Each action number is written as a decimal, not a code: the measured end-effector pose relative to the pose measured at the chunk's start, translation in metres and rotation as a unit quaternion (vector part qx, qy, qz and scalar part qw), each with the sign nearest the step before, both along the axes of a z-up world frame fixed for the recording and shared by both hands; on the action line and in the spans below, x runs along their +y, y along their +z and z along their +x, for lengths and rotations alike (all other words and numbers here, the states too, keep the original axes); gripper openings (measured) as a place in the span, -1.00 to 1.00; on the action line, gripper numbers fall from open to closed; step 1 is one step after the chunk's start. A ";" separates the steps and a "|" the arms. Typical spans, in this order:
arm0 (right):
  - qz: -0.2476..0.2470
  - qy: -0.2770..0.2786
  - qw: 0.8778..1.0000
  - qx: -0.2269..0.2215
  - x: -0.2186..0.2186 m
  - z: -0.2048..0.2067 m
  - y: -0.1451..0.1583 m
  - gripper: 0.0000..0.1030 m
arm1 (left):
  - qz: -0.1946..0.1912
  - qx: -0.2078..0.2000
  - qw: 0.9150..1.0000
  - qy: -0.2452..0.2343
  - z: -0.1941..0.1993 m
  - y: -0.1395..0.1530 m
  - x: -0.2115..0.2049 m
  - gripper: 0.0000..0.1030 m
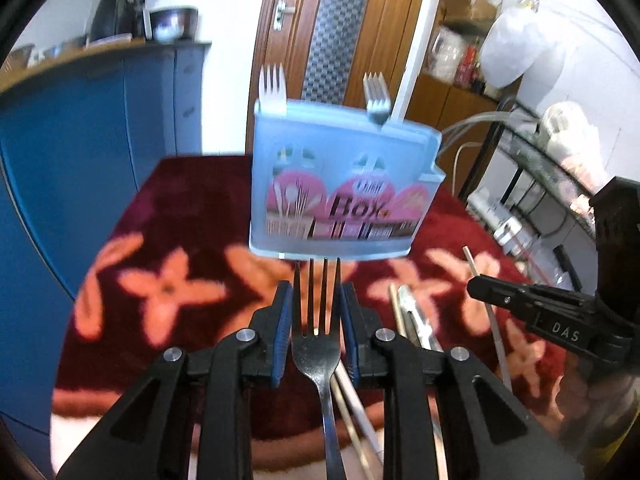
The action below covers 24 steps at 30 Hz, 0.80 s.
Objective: Organize utensils
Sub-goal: 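Carry both held utensils to the blue caddy and lower them inside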
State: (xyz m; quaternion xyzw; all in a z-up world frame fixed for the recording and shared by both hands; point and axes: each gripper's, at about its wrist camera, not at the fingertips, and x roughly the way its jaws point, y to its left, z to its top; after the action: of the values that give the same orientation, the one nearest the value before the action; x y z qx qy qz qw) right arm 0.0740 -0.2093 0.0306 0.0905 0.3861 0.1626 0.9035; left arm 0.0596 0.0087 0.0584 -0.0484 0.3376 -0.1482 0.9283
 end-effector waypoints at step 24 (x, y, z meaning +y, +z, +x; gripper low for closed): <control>-0.012 -0.033 0.992 -0.122 0.002 -0.016 0.077 -0.89 | -0.019 -0.109 0.994 0.013 -0.016 0.078 0.013 -0.70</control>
State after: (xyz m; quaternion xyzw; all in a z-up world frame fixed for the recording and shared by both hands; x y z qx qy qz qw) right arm 0.0580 -0.2069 0.1080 0.0716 0.2722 0.1374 0.9497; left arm 0.0432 0.0219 0.1367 -0.0540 0.2308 -0.1471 0.9603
